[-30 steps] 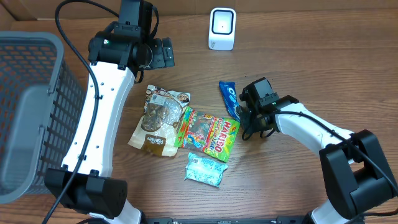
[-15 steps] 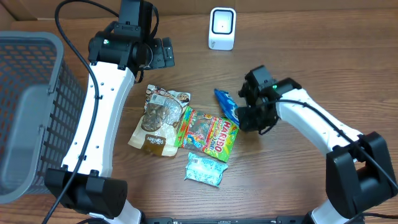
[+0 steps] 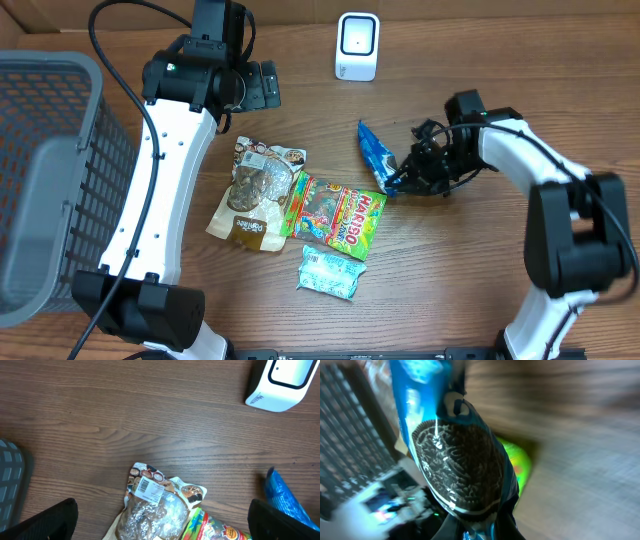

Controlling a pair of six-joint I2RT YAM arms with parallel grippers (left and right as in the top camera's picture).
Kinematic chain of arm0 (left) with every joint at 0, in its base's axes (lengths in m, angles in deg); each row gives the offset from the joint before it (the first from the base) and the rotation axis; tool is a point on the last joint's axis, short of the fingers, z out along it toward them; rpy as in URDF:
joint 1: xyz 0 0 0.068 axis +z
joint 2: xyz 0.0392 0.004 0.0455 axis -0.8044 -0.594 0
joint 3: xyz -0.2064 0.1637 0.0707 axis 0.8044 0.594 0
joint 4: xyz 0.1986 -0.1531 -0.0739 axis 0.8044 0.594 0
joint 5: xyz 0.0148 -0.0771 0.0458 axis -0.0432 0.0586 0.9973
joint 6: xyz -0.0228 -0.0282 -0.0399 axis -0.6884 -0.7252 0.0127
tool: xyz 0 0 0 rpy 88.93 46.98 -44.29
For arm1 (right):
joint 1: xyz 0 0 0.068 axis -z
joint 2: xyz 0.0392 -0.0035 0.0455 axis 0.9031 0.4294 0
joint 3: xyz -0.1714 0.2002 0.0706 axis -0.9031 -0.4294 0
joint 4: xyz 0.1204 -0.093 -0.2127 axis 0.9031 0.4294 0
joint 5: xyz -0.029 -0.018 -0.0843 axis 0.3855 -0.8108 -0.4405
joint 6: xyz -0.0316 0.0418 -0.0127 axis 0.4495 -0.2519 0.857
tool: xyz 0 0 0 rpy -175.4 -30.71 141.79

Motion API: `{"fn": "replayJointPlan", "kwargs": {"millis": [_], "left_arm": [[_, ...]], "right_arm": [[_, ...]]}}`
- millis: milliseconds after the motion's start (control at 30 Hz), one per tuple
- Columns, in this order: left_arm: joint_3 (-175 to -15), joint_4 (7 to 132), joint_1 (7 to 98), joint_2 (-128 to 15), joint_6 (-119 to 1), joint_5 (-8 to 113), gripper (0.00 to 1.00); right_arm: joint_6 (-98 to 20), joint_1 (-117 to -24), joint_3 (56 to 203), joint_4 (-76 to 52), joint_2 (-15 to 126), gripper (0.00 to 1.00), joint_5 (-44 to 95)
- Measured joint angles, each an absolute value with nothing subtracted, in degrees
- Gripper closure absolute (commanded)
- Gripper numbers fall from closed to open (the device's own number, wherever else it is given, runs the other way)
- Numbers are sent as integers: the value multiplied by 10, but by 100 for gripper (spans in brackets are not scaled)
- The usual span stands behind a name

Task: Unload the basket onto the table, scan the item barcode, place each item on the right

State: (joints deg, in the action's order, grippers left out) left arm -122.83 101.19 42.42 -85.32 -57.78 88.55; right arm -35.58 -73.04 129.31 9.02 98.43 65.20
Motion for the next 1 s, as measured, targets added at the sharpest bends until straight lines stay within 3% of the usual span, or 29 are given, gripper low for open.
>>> {"fn": "replayJointPlan", "kwargs": {"millis": [167, 433, 733, 800, 900, 1000], "left_arm": [[-1228, 1012, 424, -853, -578, 886, 0], [-1228, 1012, 424, -853, -578, 885, 0], [-1228, 1012, 424, -853, -578, 886, 0], [-1228, 1012, 424, -853, -578, 886, 0], [-1228, 1012, 424, -853, -578, 886, 0], [-1228, 1012, 424, -853, -578, 885, 0]], "right_arm": [[-361, -678, 1292, 88, 1049, 64, 664], [-360, -596, 1326, 122, 1049, 57, 587], [-324, -621, 1480, 196, 1049, 58, 476], [-312, -644, 1516, 205, 1047, 65, 451], [-299, -690, 1539, 208, 1039, 96, 421], [-306, -736, 1539, 221, 1037, 96, 403]]}}
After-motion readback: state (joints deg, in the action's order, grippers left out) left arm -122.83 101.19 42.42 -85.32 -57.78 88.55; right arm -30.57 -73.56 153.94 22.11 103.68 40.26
